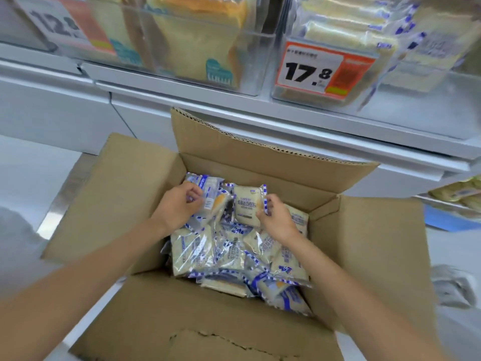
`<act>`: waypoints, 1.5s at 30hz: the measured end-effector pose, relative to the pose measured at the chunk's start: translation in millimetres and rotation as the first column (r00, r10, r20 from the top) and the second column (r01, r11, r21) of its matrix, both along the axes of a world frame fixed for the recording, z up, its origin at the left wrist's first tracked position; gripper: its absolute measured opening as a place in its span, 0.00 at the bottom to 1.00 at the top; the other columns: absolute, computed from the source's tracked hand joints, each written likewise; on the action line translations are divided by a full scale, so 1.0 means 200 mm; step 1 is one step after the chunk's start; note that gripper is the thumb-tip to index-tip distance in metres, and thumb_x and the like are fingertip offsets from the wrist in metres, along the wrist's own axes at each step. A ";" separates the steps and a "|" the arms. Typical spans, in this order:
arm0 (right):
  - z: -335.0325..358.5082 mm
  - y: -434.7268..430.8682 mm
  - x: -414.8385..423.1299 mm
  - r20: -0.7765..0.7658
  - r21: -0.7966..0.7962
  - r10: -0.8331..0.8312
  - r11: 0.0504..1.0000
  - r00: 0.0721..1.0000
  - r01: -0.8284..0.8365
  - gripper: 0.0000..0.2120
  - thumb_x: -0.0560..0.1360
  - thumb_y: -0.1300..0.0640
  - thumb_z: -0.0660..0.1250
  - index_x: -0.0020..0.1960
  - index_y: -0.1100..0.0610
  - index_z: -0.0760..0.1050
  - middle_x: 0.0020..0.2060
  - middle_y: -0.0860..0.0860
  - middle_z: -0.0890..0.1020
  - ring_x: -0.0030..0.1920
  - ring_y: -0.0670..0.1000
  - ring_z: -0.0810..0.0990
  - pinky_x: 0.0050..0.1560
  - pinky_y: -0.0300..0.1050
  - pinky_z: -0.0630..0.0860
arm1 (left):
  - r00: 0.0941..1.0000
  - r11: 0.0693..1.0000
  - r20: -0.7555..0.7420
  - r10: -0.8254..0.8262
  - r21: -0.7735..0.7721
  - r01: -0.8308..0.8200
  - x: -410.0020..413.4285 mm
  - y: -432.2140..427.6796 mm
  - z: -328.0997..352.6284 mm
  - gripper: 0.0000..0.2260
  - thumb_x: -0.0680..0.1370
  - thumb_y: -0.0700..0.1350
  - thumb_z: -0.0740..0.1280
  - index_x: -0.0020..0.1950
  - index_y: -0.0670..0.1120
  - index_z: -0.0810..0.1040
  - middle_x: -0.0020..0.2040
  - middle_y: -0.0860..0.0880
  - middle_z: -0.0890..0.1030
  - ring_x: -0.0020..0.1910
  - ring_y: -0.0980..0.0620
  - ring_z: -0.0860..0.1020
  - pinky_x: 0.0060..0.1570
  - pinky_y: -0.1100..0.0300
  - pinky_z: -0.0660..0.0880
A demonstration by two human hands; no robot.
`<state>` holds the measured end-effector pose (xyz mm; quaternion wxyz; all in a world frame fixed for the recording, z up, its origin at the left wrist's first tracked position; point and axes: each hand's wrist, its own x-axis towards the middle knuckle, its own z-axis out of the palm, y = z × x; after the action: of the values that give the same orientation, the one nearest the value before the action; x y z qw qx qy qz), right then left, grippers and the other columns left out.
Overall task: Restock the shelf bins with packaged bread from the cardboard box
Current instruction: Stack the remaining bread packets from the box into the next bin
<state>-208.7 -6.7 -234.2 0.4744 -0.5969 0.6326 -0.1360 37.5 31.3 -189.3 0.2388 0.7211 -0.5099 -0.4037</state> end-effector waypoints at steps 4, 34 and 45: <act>0.24 0.04 -0.16 0.298 0.114 -0.083 0.992 0.951 0.051 0.14 0.77 0.64 0.67 0.61 0.56 0.71 0.55 0.49 0.81 0.56 0.47 0.80 0.55 0.43 0.77 | 0.987 0.996 -0.136 0.083 -0.031 -0.088 -0.12 -0.01 0.02 0.13 0.76 0.44 0.72 0.58 0.47 0.75 0.53 0.49 0.77 0.46 0.52 0.77 0.41 0.72 0.72; -0.27 0.18 -0.14 -0.613 -0.130 0.466 0.737 0.638 -0.663 0.18 0.74 0.43 0.64 0.55 0.55 0.80 0.60 0.52 0.76 0.66 0.55 0.68 0.74 0.47 0.49 | 0.876 0.936 -0.363 0.319 0.268 -0.229 0.11 0.08 -0.03 0.17 0.70 0.47 0.77 0.56 0.46 0.79 0.50 0.47 0.86 0.51 0.43 0.83 0.55 0.43 0.79; -0.21 0.10 -0.10 -0.573 0.040 0.459 0.843 0.679 -0.536 0.52 0.65 0.33 0.72 0.77 0.58 0.55 0.68 0.56 0.68 0.73 0.56 0.61 0.77 0.56 0.39 | 0.901 0.944 -0.328 0.284 0.259 -0.203 0.08 0.10 0.04 0.15 0.73 0.47 0.75 0.59 0.48 0.80 0.52 0.50 0.85 0.53 0.48 0.83 0.58 0.45 0.78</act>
<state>-228.1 12.8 -276.5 0.2456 -0.7887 0.5462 0.1387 54.3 52.3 -180.4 0.2965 0.7149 -0.3152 -0.5493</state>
